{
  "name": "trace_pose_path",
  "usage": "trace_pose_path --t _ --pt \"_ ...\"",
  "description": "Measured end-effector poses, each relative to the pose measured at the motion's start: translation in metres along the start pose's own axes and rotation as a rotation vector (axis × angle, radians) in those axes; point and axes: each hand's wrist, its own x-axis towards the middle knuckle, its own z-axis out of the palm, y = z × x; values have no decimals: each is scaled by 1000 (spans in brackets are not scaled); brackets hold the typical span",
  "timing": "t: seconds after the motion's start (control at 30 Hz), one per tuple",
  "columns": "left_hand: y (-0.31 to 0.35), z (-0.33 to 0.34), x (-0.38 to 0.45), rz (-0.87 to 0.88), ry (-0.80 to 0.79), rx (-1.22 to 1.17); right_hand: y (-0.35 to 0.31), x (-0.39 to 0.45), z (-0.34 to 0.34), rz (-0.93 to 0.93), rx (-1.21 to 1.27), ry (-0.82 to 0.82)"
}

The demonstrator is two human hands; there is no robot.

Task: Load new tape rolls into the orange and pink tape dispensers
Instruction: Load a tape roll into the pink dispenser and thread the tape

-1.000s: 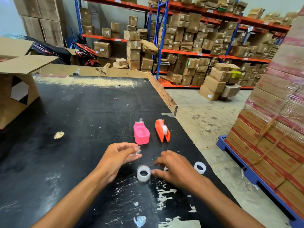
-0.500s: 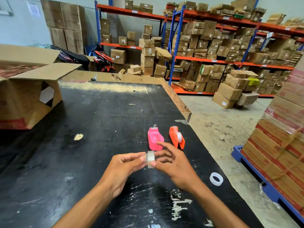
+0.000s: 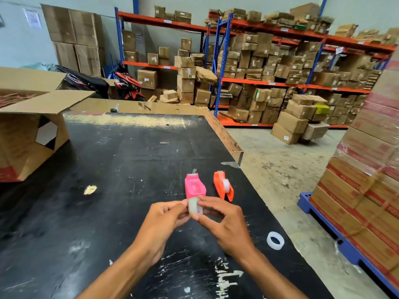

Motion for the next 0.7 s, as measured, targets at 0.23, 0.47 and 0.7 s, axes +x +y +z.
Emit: trace_pose_path --t 0.23,0.47,0.7 --pt "-3 15 13 35 16 80 16 16 -2 -91 -169 31" --pt "2 12 54 12 51 120 16 59 -2 66 -80 -58" --pt "-18 -7 107 54 236 385 31 103 -2 168 -223 -90"
